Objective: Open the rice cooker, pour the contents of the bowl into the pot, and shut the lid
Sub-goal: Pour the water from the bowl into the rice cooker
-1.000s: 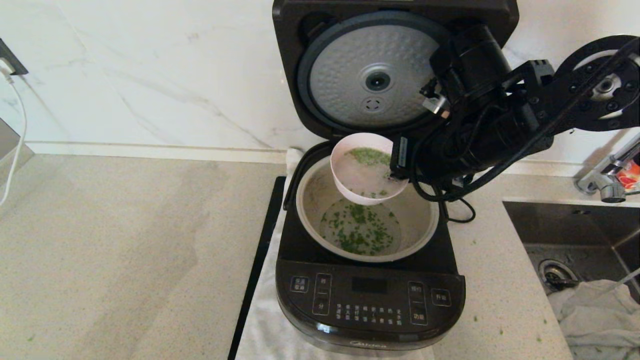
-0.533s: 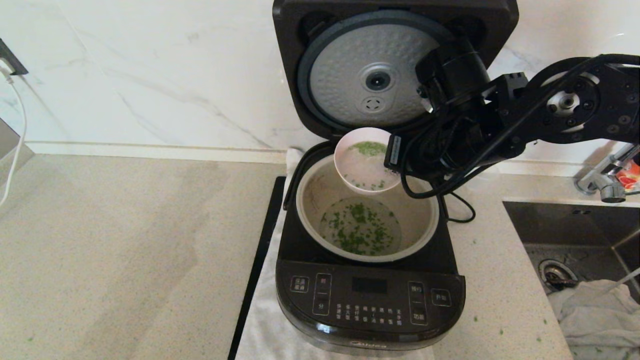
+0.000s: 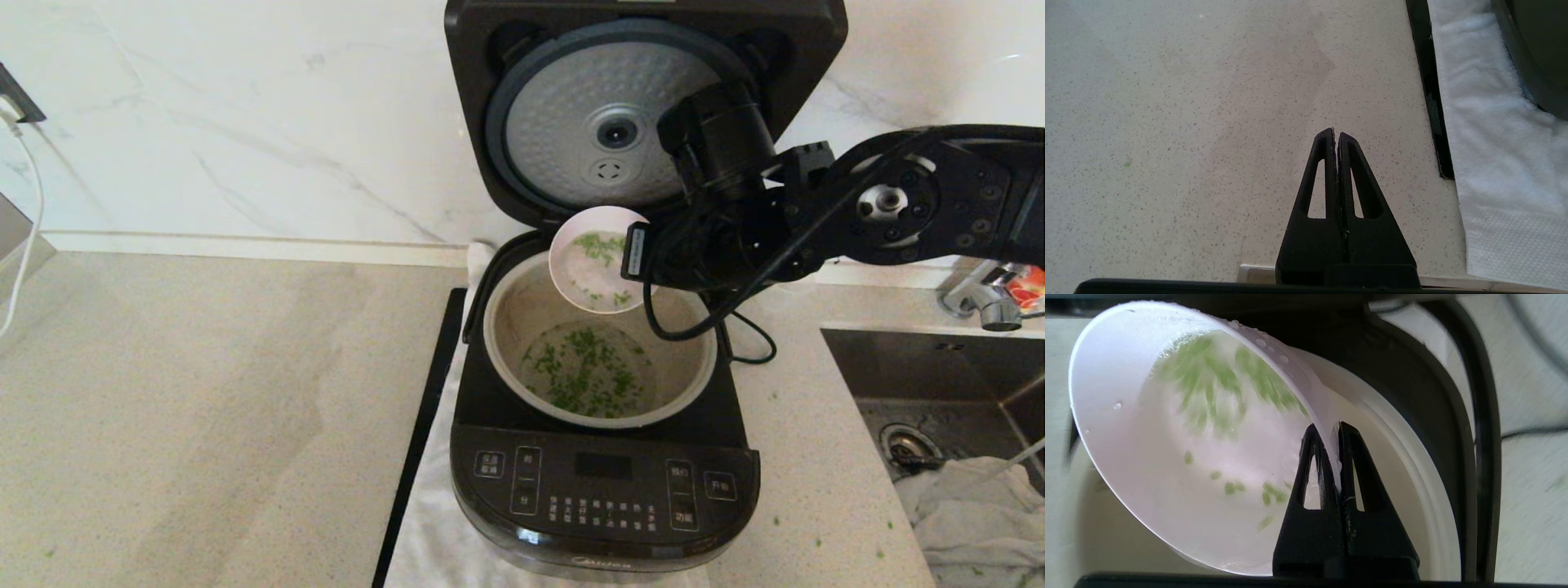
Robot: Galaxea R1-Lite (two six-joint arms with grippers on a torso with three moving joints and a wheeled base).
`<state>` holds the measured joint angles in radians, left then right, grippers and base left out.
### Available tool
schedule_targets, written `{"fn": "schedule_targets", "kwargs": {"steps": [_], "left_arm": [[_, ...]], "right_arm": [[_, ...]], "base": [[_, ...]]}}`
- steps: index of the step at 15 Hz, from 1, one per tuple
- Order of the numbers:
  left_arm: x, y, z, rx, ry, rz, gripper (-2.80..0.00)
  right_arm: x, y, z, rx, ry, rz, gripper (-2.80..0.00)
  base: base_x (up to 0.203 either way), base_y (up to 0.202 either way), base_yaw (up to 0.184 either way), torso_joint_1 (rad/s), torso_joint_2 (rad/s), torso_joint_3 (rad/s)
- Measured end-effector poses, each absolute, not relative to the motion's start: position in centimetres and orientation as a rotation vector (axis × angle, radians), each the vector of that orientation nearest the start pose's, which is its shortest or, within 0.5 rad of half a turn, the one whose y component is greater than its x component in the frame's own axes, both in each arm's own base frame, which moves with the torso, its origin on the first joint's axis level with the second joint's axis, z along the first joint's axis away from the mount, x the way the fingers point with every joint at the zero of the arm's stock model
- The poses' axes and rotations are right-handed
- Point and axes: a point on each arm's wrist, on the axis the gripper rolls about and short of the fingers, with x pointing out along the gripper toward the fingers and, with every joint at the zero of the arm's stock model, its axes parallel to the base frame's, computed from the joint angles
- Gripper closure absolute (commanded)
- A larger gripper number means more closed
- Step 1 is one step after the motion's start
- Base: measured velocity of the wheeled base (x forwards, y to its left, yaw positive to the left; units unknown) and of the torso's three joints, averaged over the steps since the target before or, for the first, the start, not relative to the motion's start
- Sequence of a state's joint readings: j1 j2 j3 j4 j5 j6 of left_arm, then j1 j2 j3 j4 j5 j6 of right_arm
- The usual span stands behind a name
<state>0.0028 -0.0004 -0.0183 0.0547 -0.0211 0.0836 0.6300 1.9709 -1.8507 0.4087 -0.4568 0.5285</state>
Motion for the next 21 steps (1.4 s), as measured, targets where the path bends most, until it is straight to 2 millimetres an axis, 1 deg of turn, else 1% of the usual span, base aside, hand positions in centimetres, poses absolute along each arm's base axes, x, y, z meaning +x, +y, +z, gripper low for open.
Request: {"fn": "schedule_targets", "kwargs": {"steps": [6, 11, 14, 18, 21], "left_arm": [[-2.4, -0.1, 7.5, 0.083, 0.035, -0.020, 0.00], [-2.4, -0.1, 7.5, 0.084, 0.035, -0.020, 0.00], [-2.4, -0.1, 7.5, 0.084, 0.035, -0.020, 0.00], [-2.4, -0.1, 7.5, 0.084, 0.036, -0.020, 0.00], [-2.4, -0.1, 7.5, 0.083, 0.035, -0.020, 0.00]], "right_arm": [[30.8, 24.5, 26.1, 0.005, 0.247, -0.004, 0.00], [30.1, 24.8, 25.3, -0.133, 0.056, -0.050, 0.00], [29.6, 25.0, 24.9, -0.182, -0.083, -0.078, 0.00], [29.2, 25.2, 24.9, -0.232, -0.328, -0.161, 0.00], [28.9, 25.2, 25.1, -0.197, -0.411, -0.195, 0.00]], "base": [[0.000, 0.000, 0.000, 0.000, 0.00, 0.000], [0.000, 0.000, 0.000, 0.000, 0.00, 0.000], [0.000, 0.000, 0.000, 0.000, 0.00, 0.000], [0.000, 0.000, 0.000, 0.000, 0.00, 0.000], [0.000, 0.000, 0.000, 0.000, 0.00, 0.000]]}}
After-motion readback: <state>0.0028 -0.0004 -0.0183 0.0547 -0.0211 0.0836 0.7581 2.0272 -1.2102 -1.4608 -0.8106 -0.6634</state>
